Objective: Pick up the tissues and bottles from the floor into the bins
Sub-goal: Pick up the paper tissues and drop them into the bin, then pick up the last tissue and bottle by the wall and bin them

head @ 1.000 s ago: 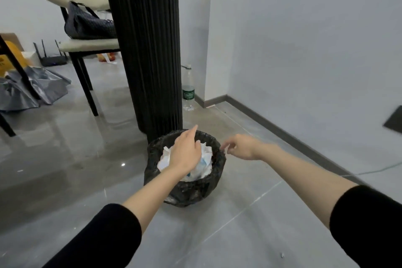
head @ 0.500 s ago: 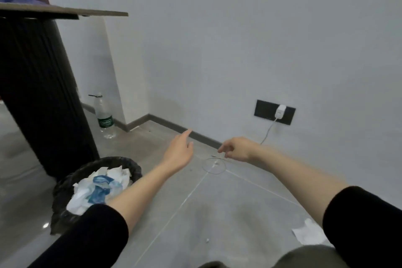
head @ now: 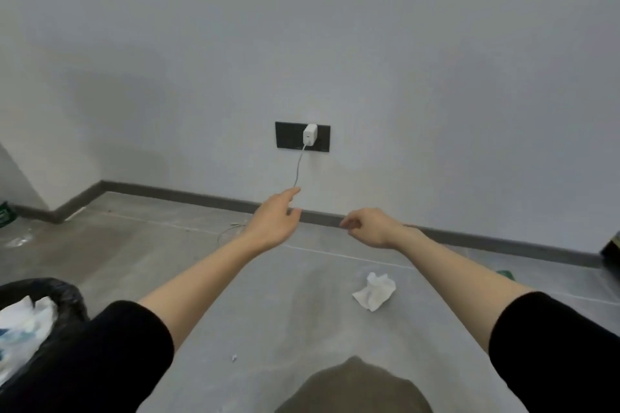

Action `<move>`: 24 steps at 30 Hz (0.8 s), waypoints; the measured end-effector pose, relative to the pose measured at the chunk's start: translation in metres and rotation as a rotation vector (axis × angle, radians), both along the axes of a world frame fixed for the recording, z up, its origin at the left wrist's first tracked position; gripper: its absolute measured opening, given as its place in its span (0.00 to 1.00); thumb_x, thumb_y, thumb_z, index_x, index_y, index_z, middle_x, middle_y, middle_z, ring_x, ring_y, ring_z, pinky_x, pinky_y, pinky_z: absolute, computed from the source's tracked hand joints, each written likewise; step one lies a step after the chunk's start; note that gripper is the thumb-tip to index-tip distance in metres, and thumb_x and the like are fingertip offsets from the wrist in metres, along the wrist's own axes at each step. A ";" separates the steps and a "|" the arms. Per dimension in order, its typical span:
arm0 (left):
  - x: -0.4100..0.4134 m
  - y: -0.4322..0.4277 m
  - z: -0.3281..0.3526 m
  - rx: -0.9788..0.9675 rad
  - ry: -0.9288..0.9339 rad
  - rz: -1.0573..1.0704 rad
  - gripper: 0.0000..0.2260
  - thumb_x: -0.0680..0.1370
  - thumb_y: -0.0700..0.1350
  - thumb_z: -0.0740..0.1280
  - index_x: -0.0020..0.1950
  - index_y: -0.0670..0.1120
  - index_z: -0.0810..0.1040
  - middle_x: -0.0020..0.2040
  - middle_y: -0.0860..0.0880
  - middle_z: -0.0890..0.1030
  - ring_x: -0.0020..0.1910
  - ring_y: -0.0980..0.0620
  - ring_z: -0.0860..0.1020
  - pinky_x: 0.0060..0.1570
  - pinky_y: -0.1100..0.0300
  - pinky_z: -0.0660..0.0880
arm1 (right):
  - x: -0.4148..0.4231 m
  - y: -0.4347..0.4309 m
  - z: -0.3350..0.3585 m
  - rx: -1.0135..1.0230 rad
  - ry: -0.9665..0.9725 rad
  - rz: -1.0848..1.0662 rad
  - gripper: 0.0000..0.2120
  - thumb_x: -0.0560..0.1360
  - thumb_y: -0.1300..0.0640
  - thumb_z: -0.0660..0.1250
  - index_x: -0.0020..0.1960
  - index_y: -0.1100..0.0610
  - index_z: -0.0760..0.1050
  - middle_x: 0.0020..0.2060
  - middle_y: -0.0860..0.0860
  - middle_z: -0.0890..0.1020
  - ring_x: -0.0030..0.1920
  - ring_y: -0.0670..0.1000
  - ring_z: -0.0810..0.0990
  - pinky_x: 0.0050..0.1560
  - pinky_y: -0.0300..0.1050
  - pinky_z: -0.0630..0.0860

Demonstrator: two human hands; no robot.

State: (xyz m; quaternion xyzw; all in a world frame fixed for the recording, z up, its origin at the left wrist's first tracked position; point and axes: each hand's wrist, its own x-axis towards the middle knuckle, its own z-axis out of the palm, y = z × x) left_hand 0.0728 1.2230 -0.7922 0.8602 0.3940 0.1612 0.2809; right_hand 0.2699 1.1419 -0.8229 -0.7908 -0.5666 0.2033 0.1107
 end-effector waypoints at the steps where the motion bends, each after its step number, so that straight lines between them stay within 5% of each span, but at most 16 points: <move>1: 0.006 0.000 -0.007 -0.009 0.011 -0.013 0.22 0.81 0.43 0.59 0.75 0.46 0.62 0.70 0.42 0.69 0.68 0.45 0.69 0.67 0.57 0.64 | 0.006 -0.007 -0.006 -0.009 0.001 -0.030 0.17 0.76 0.61 0.59 0.62 0.51 0.77 0.61 0.52 0.79 0.61 0.53 0.77 0.64 0.45 0.72; 24: 0.174 -0.007 -0.220 -0.242 0.252 -0.317 0.23 0.80 0.41 0.60 0.74 0.43 0.62 0.72 0.42 0.67 0.71 0.46 0.65 0.68 0.60 0.60 | 0.134 -0.111 -0.178 -0.074 0.014 -0.586 0.17 0.77 0.61 0.57 0.62 0.51 0.75 0.60 0.50 0.78 0.61 0.52 0.74 0.60 0.46 0.72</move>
